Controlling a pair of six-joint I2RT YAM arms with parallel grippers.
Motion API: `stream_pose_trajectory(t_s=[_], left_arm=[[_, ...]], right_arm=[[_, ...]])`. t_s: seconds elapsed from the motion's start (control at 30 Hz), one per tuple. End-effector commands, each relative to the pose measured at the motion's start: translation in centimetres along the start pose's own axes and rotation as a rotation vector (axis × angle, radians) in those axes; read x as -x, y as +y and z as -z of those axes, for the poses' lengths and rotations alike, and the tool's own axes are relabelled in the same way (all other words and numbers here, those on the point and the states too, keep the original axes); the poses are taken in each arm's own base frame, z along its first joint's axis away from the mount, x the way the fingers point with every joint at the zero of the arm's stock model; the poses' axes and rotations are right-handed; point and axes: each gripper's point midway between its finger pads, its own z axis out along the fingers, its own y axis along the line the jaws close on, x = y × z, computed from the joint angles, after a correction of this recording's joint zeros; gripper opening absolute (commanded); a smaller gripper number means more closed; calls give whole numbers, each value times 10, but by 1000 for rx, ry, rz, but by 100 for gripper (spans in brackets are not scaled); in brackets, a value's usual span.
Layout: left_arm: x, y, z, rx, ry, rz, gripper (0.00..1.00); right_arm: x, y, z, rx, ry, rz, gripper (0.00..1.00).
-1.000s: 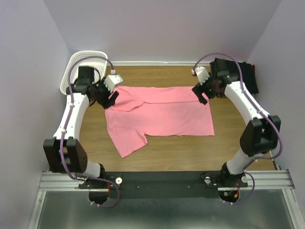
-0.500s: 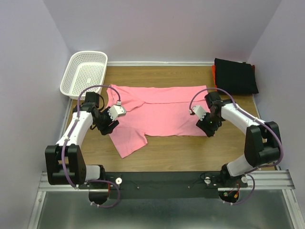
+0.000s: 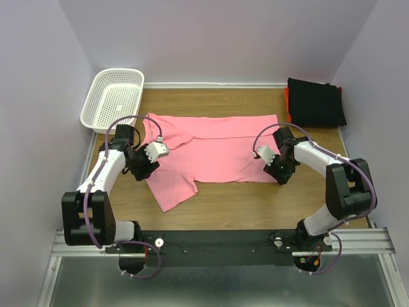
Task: Fold and stack the t-shirts
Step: Grap the side of the flattened tshirt closest away from the robot with both arms
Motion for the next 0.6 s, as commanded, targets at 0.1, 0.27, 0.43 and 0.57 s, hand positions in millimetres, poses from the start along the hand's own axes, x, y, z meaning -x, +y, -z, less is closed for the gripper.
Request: stream_pose_trajectory(t_s=[0.1,0.27,0.43,0.57], left_arm=[[-15,-4,-8,4,43,-29,57],[-23,-20,-21,-37,75,-112,56],[-14,-24,-33,-39,45,-152,56],[-13,-28,-44,-55,61,-174,56]], right_arm=[[-11,1,-19,-10,44,26,35],[-11,0,-18,-16,46,23,19],[-12,-1,-18,-21,50,12,1],[-11,-1,-17,-24,51,11,0]])
